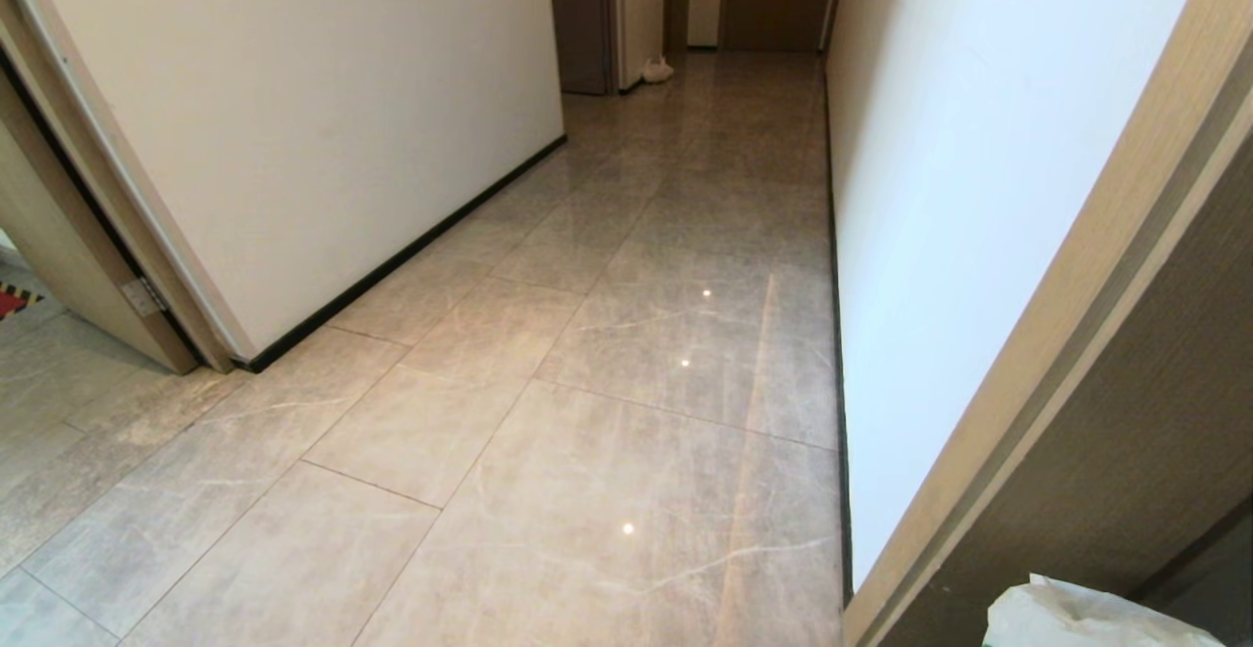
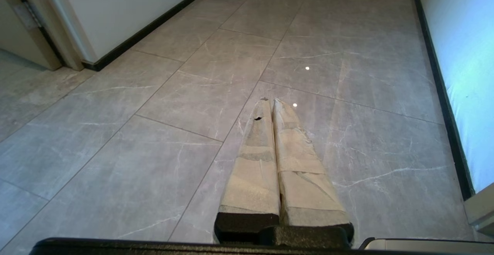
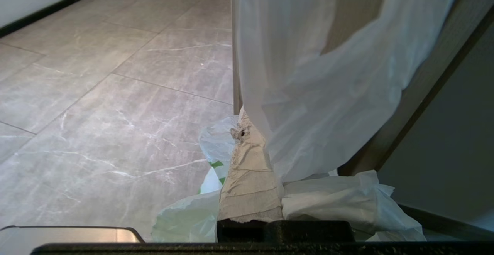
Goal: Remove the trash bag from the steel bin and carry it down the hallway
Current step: Put the trash bag at the door
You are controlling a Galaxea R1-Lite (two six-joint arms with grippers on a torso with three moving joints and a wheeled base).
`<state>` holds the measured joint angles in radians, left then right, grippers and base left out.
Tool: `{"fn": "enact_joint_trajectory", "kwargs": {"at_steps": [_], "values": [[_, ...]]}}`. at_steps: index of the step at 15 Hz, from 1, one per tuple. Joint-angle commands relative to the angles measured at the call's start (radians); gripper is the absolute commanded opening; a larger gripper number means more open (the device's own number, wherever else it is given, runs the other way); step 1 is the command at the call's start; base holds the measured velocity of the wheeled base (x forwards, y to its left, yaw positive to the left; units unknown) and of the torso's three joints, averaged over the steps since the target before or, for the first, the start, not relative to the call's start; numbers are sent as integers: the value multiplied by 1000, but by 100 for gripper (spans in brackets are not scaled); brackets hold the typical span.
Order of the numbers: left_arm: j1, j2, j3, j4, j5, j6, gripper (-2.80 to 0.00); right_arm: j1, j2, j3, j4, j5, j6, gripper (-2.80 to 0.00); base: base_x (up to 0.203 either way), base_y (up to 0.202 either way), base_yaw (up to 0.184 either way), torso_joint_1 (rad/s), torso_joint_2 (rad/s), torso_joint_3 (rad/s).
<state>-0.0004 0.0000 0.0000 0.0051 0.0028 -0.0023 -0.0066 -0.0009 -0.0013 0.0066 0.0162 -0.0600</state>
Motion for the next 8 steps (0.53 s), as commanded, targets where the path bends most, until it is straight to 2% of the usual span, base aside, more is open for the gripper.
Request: {"fn": "enact_joint_trajectory", "kwargs": {"at_steps": [1, 8], "values": [[0, 0, 0, -1, 0, -1, -280, -1, -1, 1, 0, -3, -3, -280, 0, 0, 0, 0, 0, 0], [0, 2, -2, 6, -3, 11, -280, 0, 1, 1, 0, -1, -6, -280, 0, 0, 0, 0, 0, 0]]}}
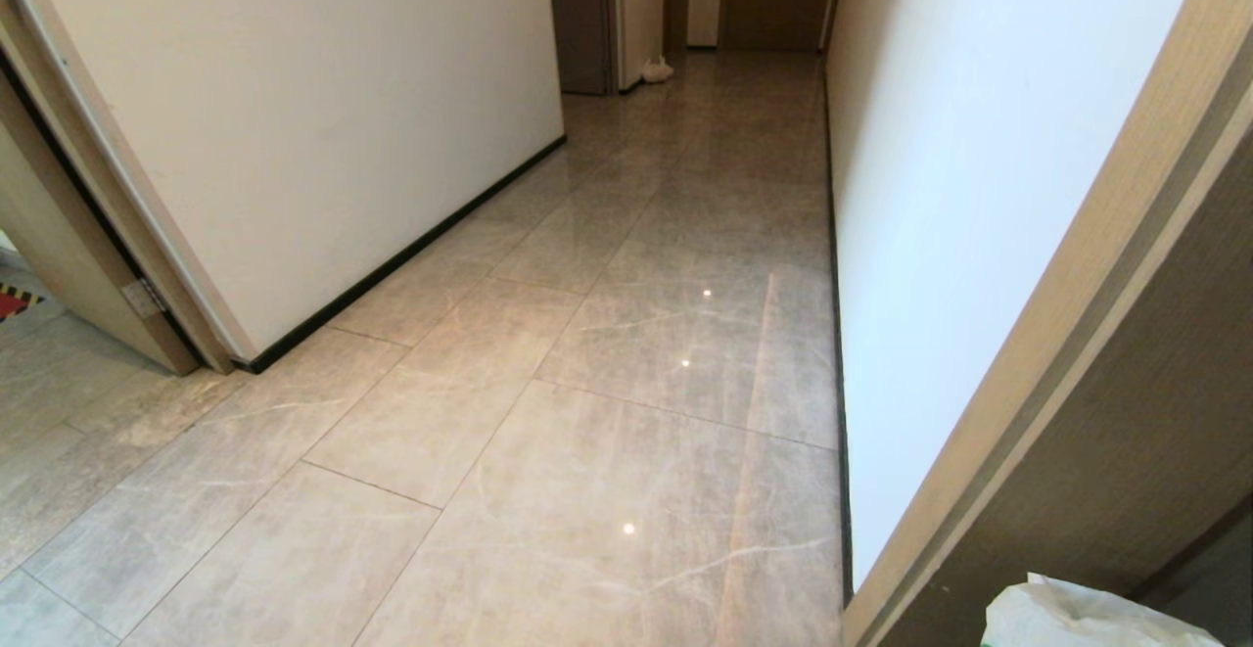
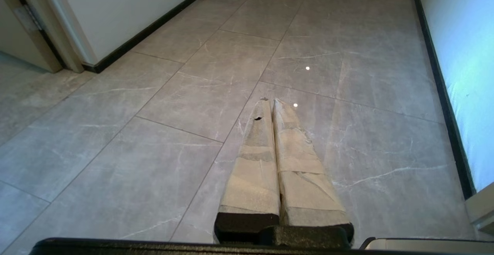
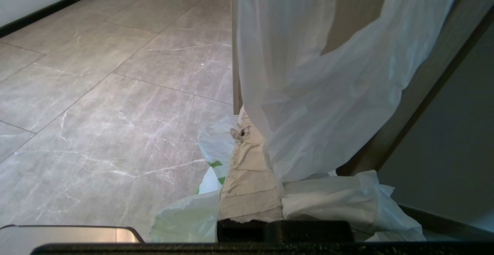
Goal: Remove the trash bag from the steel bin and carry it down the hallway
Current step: Put the trash bag at the door
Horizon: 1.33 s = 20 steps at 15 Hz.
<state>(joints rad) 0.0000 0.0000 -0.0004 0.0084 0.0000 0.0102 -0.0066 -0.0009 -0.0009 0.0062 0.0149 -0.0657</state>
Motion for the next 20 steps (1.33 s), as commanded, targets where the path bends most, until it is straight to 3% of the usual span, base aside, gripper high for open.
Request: {"fn": "enact_joint_trajectory", "kwargs": {"at_steps": [1, 16, 20], "values": [[0, 0, 0, 4, -3, 30, -280, 0, 1, 1, 0, 2, 0, -280, 0, 0, 0, 0, 0, 0], [0, 0, 0, 1, -8, 76, -280, 0, 0, 1, -2, 2, 0, -280, 0, 0, 0, 0, 0, -2], [0, 0, 0, 1, -8, 71, -280, 0, -1, 1, -2, 2, 0, -280, 0, 0, 0, 1, 1, -163]]}}
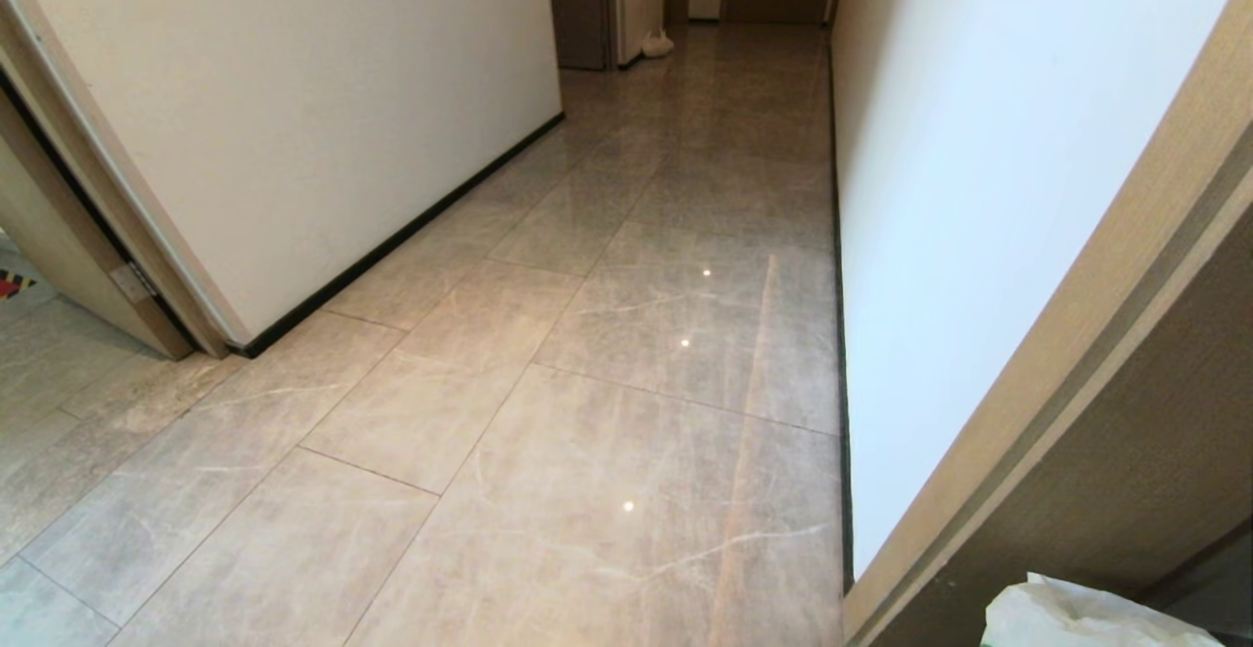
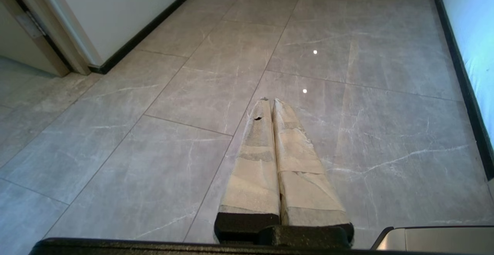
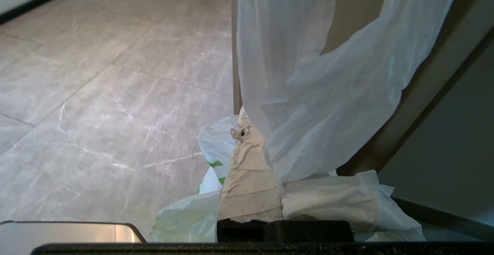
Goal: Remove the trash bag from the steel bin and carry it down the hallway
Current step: Put the trash bag at the door
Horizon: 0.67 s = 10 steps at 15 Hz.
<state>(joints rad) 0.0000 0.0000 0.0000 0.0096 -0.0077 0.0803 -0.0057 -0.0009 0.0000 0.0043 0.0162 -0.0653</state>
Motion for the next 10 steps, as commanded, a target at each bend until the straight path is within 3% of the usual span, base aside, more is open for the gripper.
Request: {"fn": "enact_joint_trajectory", "kwargs": {"at_steps": [1, 7, 10], "values": [[0, 0, 0, 0, 0, 1, -280, 0, 0, 0, 0, 1, -1, -280, 0, 0, 0, 0, 5, -189], [0, 0, 0, 0, 3, -8, -280, 0, 0, 0, 0, 0, 1, -280, 0, 0, 0, 4, 2, -199], [0, 0, 0, -2, 6, -24, -280, 0, -1, -10, -11, -6, 3, -280, 0, 0, 0, 2, 6, -85]]}}
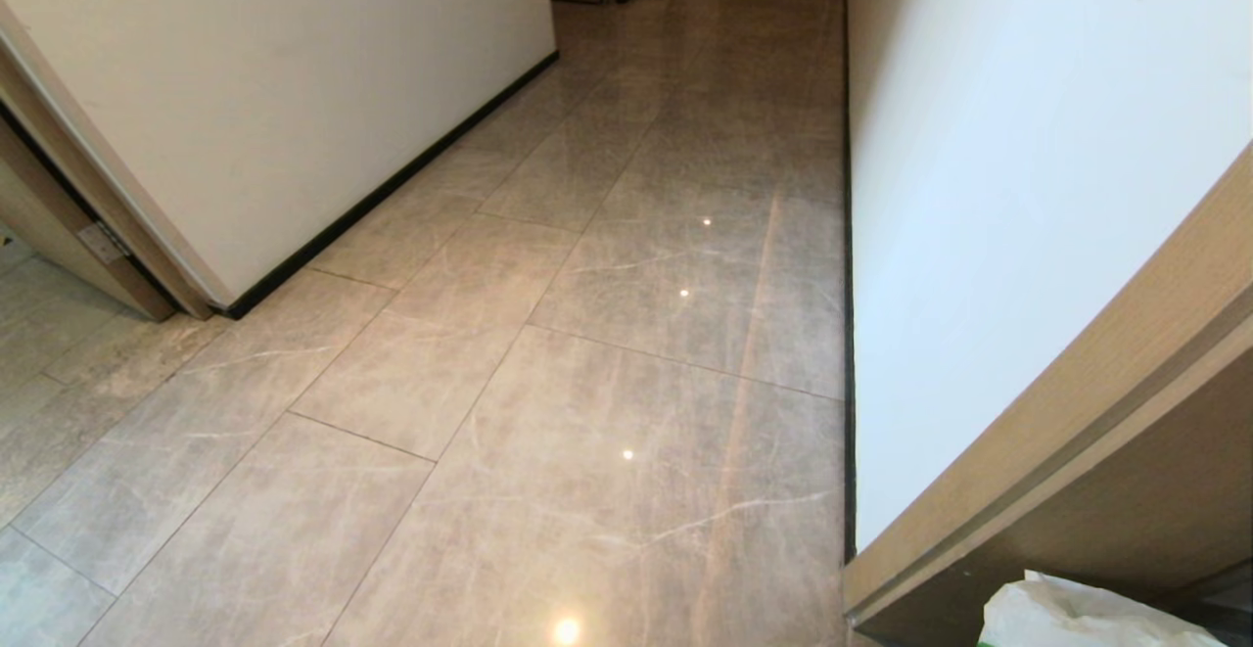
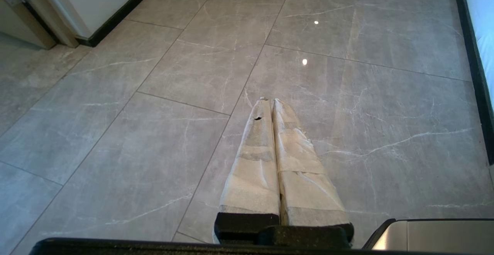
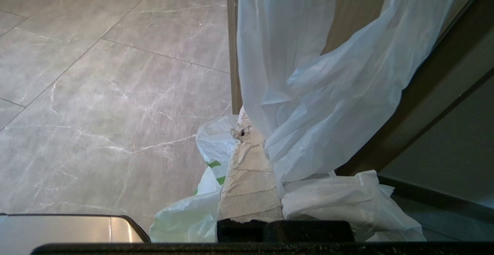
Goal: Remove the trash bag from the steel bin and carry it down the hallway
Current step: Put the trash bag at the door
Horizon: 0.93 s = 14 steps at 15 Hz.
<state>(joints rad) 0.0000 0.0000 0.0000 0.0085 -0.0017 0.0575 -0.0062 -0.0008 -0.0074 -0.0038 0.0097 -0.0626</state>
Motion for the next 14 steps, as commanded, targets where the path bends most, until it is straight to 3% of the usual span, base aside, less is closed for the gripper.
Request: {"fn": "enact_joint_trajectory", "kwargs": {"at_steps": [1, 5, 7, 12, 14], "values": [[0, 0, 0, -1, 1, -11, -280, 0, 6, -43, 0, 0, -3, -280, 0, 0, 0, 0, 0, 0], [0, 0, 0, -1, 3, -29, -280, 0, 97, -241, 185, 16, -13, -280, 0, 0, 0, 0, 0, 0], [0, 0, 0, -1, 3, -29, -280, -1, 123, -294, 285, 8, -57, -280, 0, 0, 0, 0, 0, 0], [0, 0, 0, -1, 3, -30, -280, -1, 207, -340, 328, -15, -78, -280, 0, 0, 0, 0, 0, 0], [0, 0, 0, -1, 3, -30, -280, 16, 244, -348, 365, -64, -107, -280, 0, 0, 0, 0, 0, 0]]}}
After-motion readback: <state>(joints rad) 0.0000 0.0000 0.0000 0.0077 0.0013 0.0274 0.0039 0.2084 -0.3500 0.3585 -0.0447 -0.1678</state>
